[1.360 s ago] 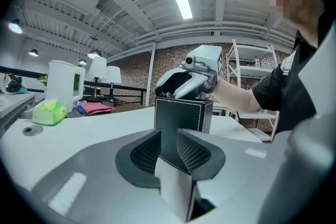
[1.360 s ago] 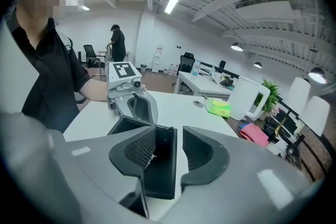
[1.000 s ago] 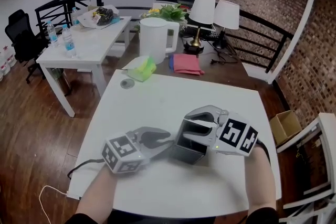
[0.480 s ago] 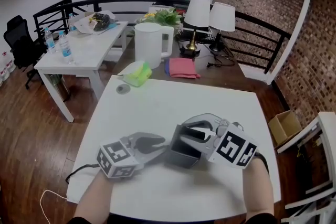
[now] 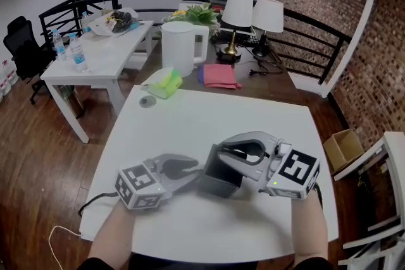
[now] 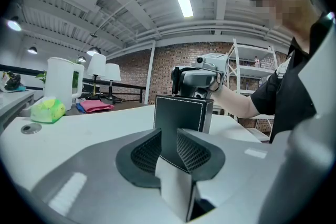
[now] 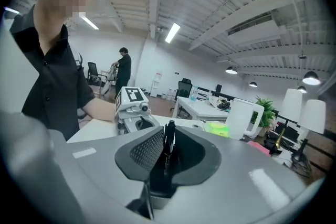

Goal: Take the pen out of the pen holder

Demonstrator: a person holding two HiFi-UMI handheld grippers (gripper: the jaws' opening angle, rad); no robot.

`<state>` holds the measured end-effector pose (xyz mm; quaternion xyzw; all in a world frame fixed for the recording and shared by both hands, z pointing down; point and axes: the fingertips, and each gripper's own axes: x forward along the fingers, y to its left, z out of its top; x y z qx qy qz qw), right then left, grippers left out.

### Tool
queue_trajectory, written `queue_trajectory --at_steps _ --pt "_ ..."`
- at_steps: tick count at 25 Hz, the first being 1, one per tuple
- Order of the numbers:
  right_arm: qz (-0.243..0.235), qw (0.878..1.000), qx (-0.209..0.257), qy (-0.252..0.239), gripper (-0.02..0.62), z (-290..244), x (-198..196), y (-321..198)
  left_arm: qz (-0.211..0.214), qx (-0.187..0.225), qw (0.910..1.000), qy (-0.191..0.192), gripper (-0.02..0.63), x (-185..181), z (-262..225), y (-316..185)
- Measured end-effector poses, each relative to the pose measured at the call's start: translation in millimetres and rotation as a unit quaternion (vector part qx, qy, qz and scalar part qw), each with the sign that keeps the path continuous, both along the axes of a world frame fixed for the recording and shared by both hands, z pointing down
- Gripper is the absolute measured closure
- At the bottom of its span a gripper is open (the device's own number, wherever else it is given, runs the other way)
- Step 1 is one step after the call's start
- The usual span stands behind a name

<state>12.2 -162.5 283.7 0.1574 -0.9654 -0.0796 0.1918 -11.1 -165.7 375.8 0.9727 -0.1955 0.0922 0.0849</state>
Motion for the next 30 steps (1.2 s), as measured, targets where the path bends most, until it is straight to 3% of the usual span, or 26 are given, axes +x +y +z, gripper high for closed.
queue_trajectory --at_steps 5,11,15,19,21,23,26,30 --pt "0.016 0.996 -0.030 -0.078 0.522 -24.9 10.1 -4.5 -0.001 0.000 1.0000 0.000 0.515 -0.1 0.0 -0.2" --pt "0.029 0.976 -0.071 -0.202 0.522 -70.0 33.6 -7.9 -0.001 0.005 1.0000 -0.001 0.517 0.0 0.5 -0.4" --pt "0.056 0.966 -0.065 -0.243 0.522 -92.9 62.6 -9.0 -0.002 0.009 1.0000 -0.001 0.518 -0.5 0.6 -0.6" --pt "0.115 0.961 -0.043 -0.248 0.522 -115.7 104.7 -15.6 -0.002 0.007 1.0000 -0.001 0.518 -0.6 0.2 0.3" --pt "0.140 0.955 -0.055 -0.257 0.522 -119.3 129.5 -18.1 -0.002 0.007 1.0000 -0.002 0.518 -1.2 0.1 -0.2" --pt "0.142 0.946 -0.097 -0.275 0.522 -114.0 149.5 -16.9 -0.003 0.005 1.0000 -0.003 0.518 -1.0 0.2 -0.5" --pt "0.118 0.929 -0.206 -0.282 0.522 -76.5 159.6 -10.8 -0.006 0.001 1.0000 -0.004 0.518 0.4 0.7 0.4" --pt "0.104 0.888 -0.342 -0.289 0.522 -8.5 158.2 -6.8 -0.007 0.004 0.9999 -0.006 0.518 -0.8 0.8 -0.3"
